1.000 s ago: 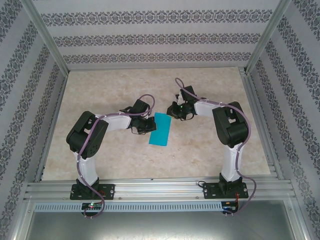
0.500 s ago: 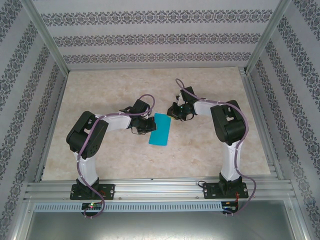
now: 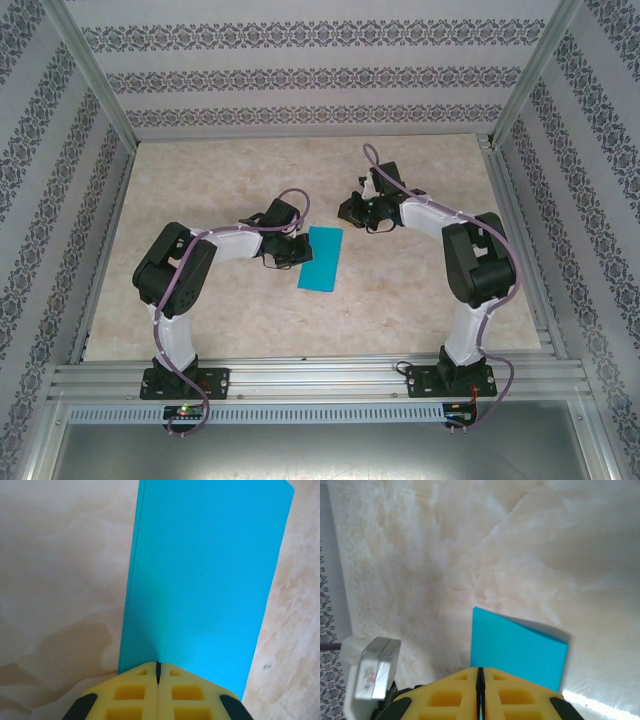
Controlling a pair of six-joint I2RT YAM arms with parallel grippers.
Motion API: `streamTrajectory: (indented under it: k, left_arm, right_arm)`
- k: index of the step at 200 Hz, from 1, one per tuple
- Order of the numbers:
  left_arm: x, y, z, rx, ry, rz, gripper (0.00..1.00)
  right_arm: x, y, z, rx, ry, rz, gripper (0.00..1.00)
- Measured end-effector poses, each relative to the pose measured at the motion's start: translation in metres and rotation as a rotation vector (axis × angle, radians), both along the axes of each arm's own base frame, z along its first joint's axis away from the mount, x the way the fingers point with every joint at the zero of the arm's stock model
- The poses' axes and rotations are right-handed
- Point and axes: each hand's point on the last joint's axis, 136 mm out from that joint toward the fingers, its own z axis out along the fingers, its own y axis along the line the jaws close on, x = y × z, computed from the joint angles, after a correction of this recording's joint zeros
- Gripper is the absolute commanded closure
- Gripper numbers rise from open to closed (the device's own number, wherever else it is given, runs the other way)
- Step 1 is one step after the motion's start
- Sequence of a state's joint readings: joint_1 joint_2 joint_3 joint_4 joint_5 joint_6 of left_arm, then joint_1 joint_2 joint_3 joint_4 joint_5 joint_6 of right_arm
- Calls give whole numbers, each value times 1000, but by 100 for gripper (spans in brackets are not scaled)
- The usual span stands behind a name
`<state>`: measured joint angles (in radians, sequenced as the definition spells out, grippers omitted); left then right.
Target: Fold a paper plane with a square sheet of paper (pick it up from the middle)
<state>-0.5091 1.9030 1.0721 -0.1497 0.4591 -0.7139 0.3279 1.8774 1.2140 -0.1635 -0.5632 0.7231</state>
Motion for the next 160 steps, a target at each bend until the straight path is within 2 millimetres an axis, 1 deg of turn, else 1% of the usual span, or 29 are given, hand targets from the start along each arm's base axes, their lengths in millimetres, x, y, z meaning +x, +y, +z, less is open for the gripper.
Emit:
streamTrajectory:
  k: [19,44,56,66,75,83,91,100,112,119,125,135,160]
  left_arm:
    - [0,0,0,0,0,0,100]
    - [0,0,0,0,0,0,100]
    - [0,0,0,0,0,0,100]
    - [0,0,1,0,0,0,100]
    - [-1,0,1,1,3,-1,100]
    - [-2,1,1,4,8,-1,98]
    - [-4,2,2,9,16,-1,93]
    - [-8,4,3,19,26,-2,87]
    - [-12,8,4,34,37,-3,84]
    - [-13,10,7,39,38,-1,81]
    - [-14,11,10,43,34,0,76]
    - [-14,12,20,43,17,1,73]
    - [-10,16,53,31,-60,16,71]
  right_arm:
    - [-8,2,-3,2,7,2,89]
    - [-25,7,-20,-12,41,18,89]
    - [-38,12,-31,-21,63,27,89]
    - [-54,14,-40,-31,84,39,89]
    - [-67,15,-45,-37,97,43,89]
    - [-79,15,-47,-42,106,49,89]
    - [-89,14,-46,-47,108,53,89]
    - [-95,12,-43,-48,98,49,88]
    - [-98,9,-36,-44,78,38,88]
    - [-100,9,-32,-42,67,34,88]
    - [-100,8,-29,-40,55,28,88]
    - [-100,7,-25,-36,38,22,88]
    - [-105,12,-24,-37,22,33,87]
